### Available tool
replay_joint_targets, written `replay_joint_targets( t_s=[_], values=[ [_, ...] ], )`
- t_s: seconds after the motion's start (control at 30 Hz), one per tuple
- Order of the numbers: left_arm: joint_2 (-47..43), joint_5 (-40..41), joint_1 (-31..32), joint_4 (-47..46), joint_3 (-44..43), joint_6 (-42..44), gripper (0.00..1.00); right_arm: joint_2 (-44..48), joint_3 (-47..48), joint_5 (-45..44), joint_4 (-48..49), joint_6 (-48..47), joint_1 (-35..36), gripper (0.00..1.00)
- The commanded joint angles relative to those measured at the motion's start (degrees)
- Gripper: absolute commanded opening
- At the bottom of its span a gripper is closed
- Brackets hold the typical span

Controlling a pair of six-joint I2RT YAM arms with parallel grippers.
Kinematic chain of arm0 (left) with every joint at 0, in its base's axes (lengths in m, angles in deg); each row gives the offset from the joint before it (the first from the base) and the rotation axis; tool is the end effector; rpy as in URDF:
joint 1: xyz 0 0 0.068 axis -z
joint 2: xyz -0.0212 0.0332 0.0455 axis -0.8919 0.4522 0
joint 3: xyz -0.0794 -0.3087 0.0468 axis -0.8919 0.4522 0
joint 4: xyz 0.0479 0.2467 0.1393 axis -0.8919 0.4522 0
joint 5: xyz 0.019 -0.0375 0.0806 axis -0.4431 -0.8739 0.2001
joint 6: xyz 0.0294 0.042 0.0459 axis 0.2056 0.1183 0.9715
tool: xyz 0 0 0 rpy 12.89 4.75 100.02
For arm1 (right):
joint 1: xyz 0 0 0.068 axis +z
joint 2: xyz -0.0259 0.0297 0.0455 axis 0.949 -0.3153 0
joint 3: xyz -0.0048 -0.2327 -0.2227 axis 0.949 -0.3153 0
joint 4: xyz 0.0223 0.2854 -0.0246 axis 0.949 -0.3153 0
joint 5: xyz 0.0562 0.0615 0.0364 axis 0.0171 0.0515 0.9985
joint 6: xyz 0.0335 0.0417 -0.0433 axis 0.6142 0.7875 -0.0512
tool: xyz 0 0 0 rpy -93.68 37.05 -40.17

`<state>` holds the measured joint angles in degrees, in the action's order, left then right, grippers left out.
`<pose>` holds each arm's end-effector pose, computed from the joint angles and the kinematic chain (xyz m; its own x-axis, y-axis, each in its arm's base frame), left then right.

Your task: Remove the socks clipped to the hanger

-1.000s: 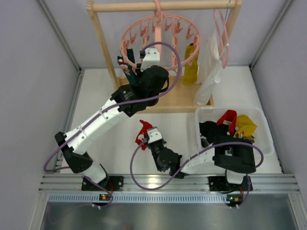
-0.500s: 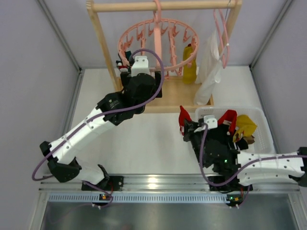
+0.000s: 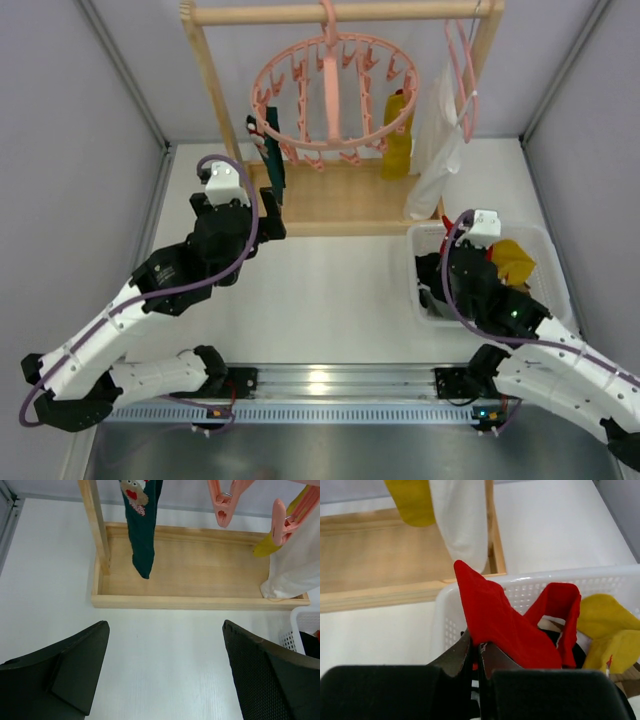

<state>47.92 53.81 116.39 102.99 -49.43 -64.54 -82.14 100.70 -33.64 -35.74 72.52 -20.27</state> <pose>0.1444 -0.1262 0.4775 -0.2791 -0.1576 -0.9473 0.0300 0.9845 -0.1726 0.1228 0.0822 0.3312 -0.2023 0.0857 -0.9756 0.0774 0.9944 0.0713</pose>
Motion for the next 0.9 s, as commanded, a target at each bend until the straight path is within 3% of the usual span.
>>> replay_joint_targets(
  t_s=[0.0,0.03,0.07,0.1,0.13,0.33,0.4,0.63,0.87],
  values=[
    [-1.44,1.81,-0.10,-0.67,1.23,2.02,0.98,-2.17,-1.01,11.60,-1.30,-0.01,-7.91,0.04],
    [-1.80,1.64,-0.19,-0.67,1.50,2.11,0.98,-3.05,-1.63,13.53,-0.85,0.08,-12.37,0.10],
    [-1.97,1.55,-0.19,-0.67,1.76,2.02,0.98,-4.02,-1.72,16.94,-0.33,0.25,-14.33,0.25],
    [-2.58,1.55,-0.28,-0.67,2.46,1.85,0.98,-5.42,-1.81,18.28,-0.15,0.43,-15.92,0.74],
    [-2.76,1.73,-0.37,-0.67,2.90,1.84,0.98,-6.05,-1.63,19.34,0.11,0.69,-17.67,0.82],
    [-2.15,2.34,-1.77,-0.67,4.75,0.00,0.98,-5.09,1.26,23.46,0.82,1.04,-17.78,0.99],
    [-1.80,2.87,-2.04,-0.67,6.50,-1.66,0.98,-2.63,1.44,27.15,2.82,0.61,-17.78,1.00],
    [-1.18,3.05,-2.12,-1.02,11.43,-7.82,0.98,4.94,-10.77,61.05,28.93,2.79,-17.78,0.99],
    [-0.84,2.70,-2.39,-5.58,16.43,-9.14,0.98,0.18,-12.26,64.61,34.56,5.17,-17.69,1.00]
  ],
)
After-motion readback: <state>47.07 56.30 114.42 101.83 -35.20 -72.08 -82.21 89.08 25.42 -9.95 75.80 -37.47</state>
